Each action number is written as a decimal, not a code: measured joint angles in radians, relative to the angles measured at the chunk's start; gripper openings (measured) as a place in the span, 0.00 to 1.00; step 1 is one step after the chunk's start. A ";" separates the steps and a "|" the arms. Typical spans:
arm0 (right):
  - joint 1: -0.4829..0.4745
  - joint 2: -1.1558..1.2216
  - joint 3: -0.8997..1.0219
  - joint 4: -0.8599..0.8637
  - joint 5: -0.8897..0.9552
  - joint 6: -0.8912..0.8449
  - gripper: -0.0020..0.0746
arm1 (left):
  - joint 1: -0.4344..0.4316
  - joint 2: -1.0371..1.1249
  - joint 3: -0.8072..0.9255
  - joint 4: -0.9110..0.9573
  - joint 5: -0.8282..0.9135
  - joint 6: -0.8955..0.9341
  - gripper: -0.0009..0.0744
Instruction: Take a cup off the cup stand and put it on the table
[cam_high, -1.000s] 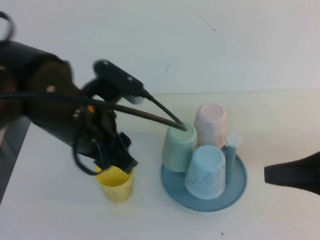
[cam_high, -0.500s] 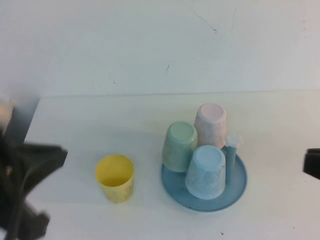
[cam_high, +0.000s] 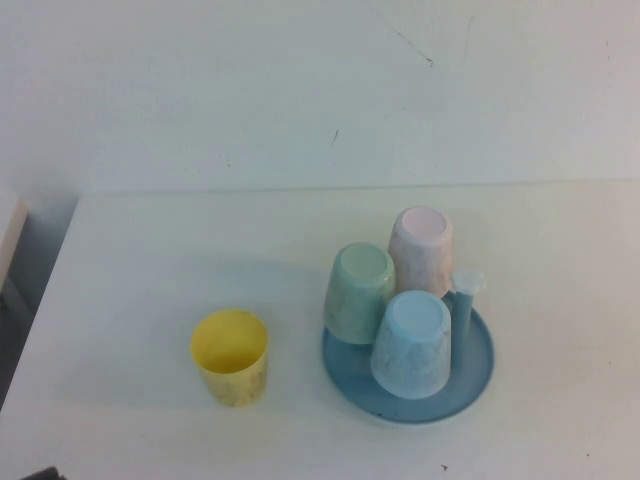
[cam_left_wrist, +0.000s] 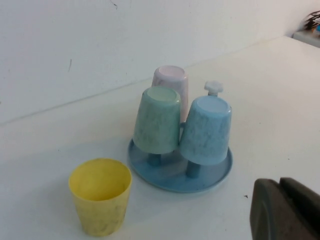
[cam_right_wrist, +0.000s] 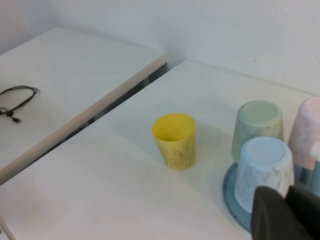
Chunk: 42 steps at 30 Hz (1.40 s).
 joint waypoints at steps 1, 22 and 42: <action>0.000 -0.001 0.000 0.000 0.014 0.002 0.10 | 0.000 -0.028 0.019 0.000 0.003 0.000 0.01; 0.000 -0.003 0.000 0.000 -0.011 -0.121 0.06 | 0.000 -0.114 0.200 -0.028 -0.006 -0.006 0.01; 0.000 -0.513 0.002 -0.737 -0.041 0.268 0.05 | 0.000 -0.114 0.200 -0.030 -0.014 -0.010 0.01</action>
